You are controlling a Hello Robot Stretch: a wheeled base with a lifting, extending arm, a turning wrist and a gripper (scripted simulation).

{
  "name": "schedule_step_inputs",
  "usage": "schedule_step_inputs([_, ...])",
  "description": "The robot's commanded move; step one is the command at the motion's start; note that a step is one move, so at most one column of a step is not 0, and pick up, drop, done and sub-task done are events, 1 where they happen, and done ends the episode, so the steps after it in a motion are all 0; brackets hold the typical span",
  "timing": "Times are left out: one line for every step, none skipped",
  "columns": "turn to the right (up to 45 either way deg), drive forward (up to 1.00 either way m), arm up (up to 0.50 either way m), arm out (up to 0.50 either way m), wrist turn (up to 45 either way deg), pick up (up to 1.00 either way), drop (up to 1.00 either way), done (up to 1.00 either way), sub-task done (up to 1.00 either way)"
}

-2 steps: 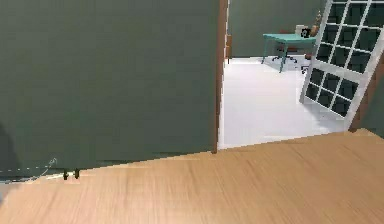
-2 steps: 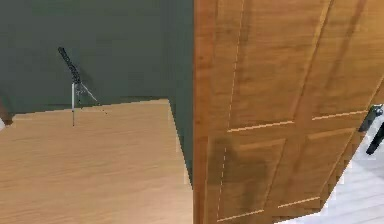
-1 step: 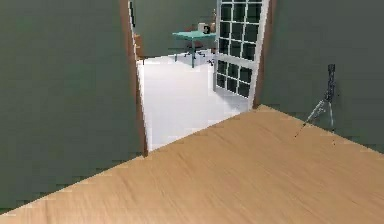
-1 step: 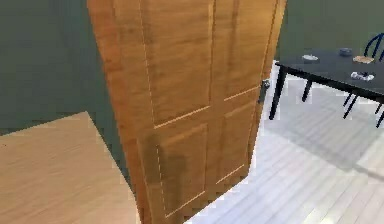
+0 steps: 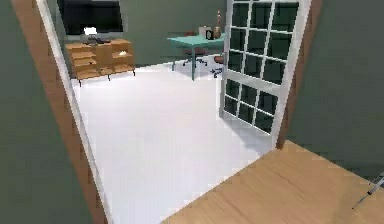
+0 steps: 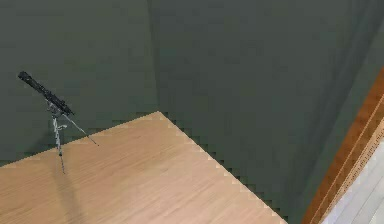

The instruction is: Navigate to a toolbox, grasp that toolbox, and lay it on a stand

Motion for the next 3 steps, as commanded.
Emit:
schedule_step_inputs([6.0, 0.0, 0.0, 0.0, 0.0, 0.0, 0.0, 0.0, 0.0])
schedule_step_inputs([0.0, 0.35, 0.0, 0.0, 0.0, 0.0, 0.0, 0.0, 0.0])
schedule_step_inputs([-12.0, 0.0, 0.0, 0.0, 0.0, 0.0, 0.0, 0.0, 0.0])
